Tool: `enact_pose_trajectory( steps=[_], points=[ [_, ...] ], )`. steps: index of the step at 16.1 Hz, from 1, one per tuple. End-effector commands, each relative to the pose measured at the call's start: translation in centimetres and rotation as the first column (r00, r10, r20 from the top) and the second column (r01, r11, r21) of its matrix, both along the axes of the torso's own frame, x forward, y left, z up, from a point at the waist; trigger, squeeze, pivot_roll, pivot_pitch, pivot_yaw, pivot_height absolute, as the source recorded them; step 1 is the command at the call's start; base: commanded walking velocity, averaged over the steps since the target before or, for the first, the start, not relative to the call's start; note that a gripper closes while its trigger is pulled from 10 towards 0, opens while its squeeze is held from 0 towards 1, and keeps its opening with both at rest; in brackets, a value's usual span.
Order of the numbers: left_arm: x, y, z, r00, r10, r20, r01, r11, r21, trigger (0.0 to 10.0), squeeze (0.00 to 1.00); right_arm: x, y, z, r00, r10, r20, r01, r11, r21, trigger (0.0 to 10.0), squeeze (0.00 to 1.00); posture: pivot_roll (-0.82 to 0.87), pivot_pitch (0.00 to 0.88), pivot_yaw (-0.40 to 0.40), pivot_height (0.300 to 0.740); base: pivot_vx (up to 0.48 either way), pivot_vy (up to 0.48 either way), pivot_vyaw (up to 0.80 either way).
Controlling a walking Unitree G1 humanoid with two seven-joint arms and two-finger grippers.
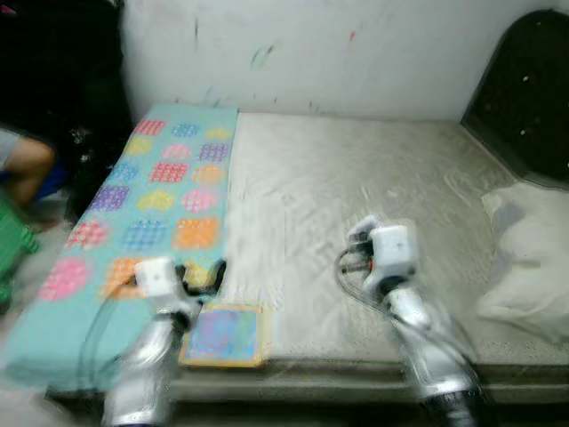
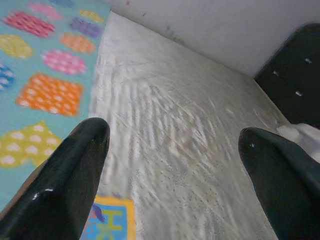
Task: Clean up the room
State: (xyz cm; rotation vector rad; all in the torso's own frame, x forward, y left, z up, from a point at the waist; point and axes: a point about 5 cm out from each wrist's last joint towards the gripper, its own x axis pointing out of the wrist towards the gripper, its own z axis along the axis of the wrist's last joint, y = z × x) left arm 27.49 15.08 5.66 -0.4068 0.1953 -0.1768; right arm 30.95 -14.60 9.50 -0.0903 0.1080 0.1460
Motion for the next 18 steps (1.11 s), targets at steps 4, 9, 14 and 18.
enact_pose_trajectory(
  steps=[4,9,14,18],
  points=[
    [0.06,0.66,0.39,1.000,0.016,0.020,-0.017,1.000,0.017,10.0,0.00,0.07,0.85,0.05,0.999,0.032,0.001,-0.032,0.999,-0.004,10.0,0.00,-0.11,0.000,-0.043,0.740,0.000,0.316,0.00],
    [0.03,0.45,0.77,0.999,-0.004,0.049,0.005,1.000,-0.014,10.0,0.00,0.09,0.86,0.03,0.999,0.038,0.001,-0.038,0.999,-0.011,10.0,0.00,-0.11,0.000,-0.043,0.740,0.049,0.000,0.00],
    [-0.01,0.47,0.74,0.999,-0.004,0.044,0.004,1.000,-0.015,10.0,0.00,-0.05,0.89,-0.13,0.999,0.036,-0.002,-0.036,0.999,-0.011,10.0,0.00,-0.11,0.000,-0.043,0.740,0.313,0.000,0.00],
    [-0.02,0.61,0.59,1.000,0.007,0.028,-0.007,1.000,-0.001,10.0,0.00,-0.16,0.83,-0.26,0.999,0.034,-0.006,-0.034,0.999,-0.013,10.0,0.00,-0.11,0.000,-0.041,0.740,0.152,0.000,0.00]
  ],
)
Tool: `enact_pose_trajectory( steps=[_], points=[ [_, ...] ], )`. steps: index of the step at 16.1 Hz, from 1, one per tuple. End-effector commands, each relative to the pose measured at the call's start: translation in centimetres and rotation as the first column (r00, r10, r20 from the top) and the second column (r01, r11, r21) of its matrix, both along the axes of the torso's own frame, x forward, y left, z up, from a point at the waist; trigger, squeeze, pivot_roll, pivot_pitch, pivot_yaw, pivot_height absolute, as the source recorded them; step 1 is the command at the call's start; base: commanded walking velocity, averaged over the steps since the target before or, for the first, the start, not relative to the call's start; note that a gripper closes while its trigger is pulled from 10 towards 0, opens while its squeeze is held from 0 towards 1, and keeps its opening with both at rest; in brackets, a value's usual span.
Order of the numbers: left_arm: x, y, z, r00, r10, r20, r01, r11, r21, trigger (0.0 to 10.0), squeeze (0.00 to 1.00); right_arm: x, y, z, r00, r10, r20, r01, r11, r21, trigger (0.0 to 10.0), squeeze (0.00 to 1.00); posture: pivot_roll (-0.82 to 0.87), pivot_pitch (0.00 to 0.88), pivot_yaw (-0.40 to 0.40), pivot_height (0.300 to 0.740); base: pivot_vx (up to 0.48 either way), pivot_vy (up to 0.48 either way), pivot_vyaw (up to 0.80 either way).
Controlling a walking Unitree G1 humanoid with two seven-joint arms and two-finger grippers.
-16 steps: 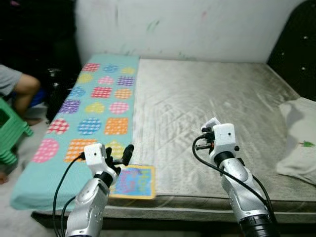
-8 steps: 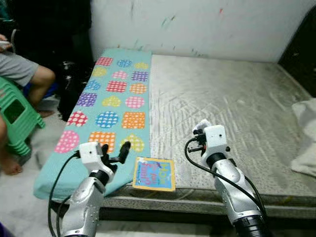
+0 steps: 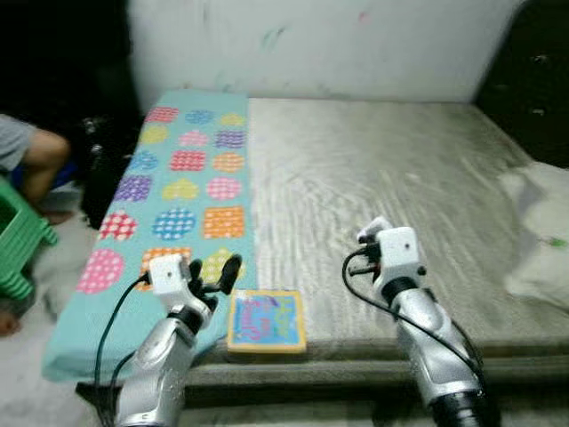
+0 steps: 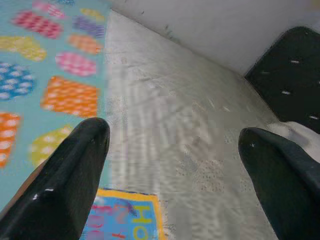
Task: Clean up the room
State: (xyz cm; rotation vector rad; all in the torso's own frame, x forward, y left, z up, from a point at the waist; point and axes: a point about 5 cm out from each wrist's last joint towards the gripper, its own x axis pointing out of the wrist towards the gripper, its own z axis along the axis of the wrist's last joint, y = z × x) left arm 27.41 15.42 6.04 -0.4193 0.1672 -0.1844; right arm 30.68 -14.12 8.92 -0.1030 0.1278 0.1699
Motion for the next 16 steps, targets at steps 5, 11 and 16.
enact_pose_trajectory(
  steps=[5,11,16],
  points=[
    [0.17,0.53,0.07,1.000,0.024,-0.006,-0.024,1.000,0.013,10.0,0.00,0.10,0.24,0.19,1.000,0.007,0.010,-0.007,1.000,-0.003,10.0,0.00,-0.12,0.000,-0.041,0.740,0.000,0.000,0.00],
    [0.25,0.17,0.48,1.000,-0.007,0.022,0.007,1.000,0.000,10.0,0.00,0.09,0.10,0.08,1.000,0.003,0.006,-0.003,1.000,-0.003,10.0,0.00,-0.12,0.000,-0.037,0.740,0.209,0.000,-0.32],
    [0.45,0.15,0.50,1.000,-0.007,0.020,0.007,1.000,0.005,10.0,0.00,0.06,0.24,0.18,1.000,0.010,0.011,-0.010,1.000,-0.009,10.0,0.00,-0.13,0.000,-0.034,0.740,0.480,0.000,0.00]
  ],
)
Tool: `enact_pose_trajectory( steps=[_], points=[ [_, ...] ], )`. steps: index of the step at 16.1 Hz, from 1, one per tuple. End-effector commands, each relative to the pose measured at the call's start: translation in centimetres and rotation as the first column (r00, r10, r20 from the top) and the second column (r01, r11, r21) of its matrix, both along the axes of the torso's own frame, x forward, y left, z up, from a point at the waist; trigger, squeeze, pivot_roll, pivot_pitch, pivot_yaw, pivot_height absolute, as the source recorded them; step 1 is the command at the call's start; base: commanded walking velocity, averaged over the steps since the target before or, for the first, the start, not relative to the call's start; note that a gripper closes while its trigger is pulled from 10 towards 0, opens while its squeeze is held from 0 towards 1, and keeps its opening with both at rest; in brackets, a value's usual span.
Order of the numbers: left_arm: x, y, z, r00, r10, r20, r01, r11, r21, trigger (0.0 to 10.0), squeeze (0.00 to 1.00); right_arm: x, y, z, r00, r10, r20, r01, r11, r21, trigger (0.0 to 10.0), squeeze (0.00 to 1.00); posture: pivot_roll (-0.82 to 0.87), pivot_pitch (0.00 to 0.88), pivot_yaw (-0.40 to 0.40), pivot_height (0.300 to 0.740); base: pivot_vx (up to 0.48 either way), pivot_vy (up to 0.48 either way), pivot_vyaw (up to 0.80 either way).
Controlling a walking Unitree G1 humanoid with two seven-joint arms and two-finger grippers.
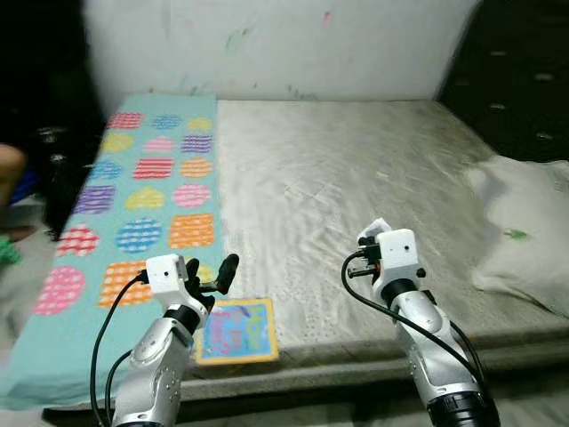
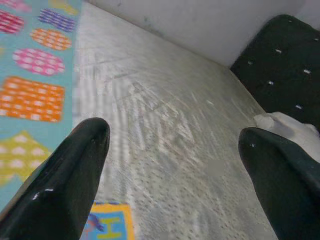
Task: Clean up the room
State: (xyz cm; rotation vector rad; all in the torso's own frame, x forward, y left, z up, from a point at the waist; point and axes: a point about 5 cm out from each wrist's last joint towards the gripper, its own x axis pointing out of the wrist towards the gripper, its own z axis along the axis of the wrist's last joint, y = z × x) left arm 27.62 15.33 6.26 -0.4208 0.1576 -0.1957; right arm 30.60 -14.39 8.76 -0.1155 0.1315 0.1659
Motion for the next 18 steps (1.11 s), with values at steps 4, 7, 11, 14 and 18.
enact_pose_trajectory(
  steps=[4,7,11,14,18],
  points=[
    [0.28,0.24,0.13,1.000,0.003,0.000,-0.003,1.000,0.019,10.0,0.00,0.05,0.49,0.22,1.000,0.011,0.010,-0.011,1.000,0.000,10.0,0.00,-0.14,0.000,-0.034,0.740,0.469,0.000,0.00],
    [0.26,0.25,-0.01,1.000,0.008,-0.015,-0.007,1.000,0.028,10.0,0.00,0.10,0.19,0.16,1.000,0.007,0.013,-0.007,1.000,-0.012,10.0,0.00,-0.14,0.000,-0.033,0.740,0.225,0.000,0.00],
    [0.27,0.47,-0.13,0.999,0.028,-0.026,-0.027,0.999,0.021,10.0,0.00,0.03,0.16,0.02,1.000,0.008,0.012,-0.008,1.000,-0.018,10.0,0.00,-0.13,0.000,-0.036,0.740,0.000,0.000,0.00],
    [0.16,0.52,-0.11,0.999,0.033,-0.026,-0.033,0.999,0.009,10.0,0.00,-0.15,0.25,-0.04,1.000,0.012,0.009,-0.012,1.000,-0.014,10.0,0.00,-0.13,0.000,-0.037,0.740,0.000,0.000,0.00],
    [0.24,0.38,0.03,0.999,0.031,-0.025,-0.031,1.000,0.005,10.0,0.00,0.26,0.16,0.33,1.000,0.013,0.022,-0.013,1.000,-0.020,10.0,0.00,-0.13,0.000,-0.039,0.740,0.000,0.283,0.00]
  ],
)
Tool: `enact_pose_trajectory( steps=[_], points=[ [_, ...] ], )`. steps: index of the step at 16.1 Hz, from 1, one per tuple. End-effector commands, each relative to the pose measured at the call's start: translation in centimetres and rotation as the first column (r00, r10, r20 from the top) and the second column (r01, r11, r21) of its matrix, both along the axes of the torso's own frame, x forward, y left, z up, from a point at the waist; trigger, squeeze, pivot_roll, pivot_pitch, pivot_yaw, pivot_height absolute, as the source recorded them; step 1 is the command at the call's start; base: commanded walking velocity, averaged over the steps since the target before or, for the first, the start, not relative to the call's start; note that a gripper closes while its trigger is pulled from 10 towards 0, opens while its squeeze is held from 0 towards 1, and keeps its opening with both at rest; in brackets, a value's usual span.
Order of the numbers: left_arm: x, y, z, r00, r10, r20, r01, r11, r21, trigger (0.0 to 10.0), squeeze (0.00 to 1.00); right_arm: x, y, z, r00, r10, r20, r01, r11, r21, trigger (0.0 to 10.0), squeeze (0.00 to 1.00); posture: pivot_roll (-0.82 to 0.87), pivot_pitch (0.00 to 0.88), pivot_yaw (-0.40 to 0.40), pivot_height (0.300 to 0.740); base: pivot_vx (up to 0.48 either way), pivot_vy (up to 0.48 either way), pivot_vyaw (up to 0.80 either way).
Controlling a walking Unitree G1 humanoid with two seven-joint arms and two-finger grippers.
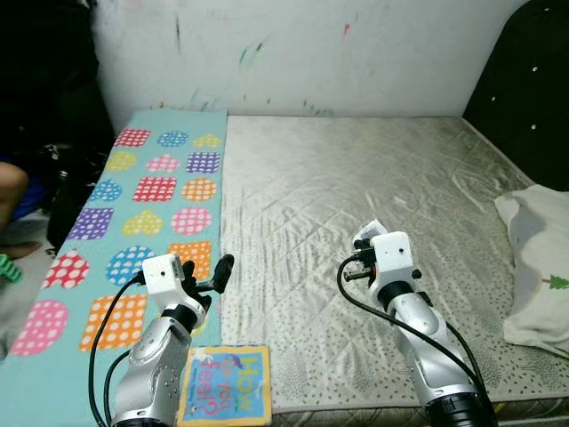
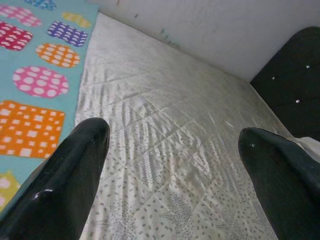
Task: Clean up the room
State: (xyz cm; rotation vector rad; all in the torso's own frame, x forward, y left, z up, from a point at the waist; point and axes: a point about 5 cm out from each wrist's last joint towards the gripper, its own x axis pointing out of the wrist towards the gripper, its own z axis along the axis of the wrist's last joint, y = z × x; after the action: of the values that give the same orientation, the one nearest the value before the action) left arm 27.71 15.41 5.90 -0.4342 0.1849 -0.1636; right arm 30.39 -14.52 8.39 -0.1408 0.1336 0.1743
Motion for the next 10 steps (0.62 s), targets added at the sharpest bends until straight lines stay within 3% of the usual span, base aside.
enact_pose_trajectory(
  steps=[1,10],
  points=[
    [0.16,0.30,0.45,1.000,0.004,0.008,-0.004,1.000,0.013,10.0,0.00,0.57,0.35,0.88,1.000,0.008,0.029,-0.008,1.000,0.003,10.0,0.00,-0.12,0.000,-0.037,0.740,0.000,0.480,0.00],
    [0.11,0.17,0.27,1.000,0.012,-0.003,-0.012,1.000,0.006,10.0,0.00,0.46,0.64,0.83,0.999,0.035,0.031,-0.035,0.999,-0.002,10.0,0.00,-0.13,0.000,-0.043,0.740,0.000,0.480,0.00]
  ],
)
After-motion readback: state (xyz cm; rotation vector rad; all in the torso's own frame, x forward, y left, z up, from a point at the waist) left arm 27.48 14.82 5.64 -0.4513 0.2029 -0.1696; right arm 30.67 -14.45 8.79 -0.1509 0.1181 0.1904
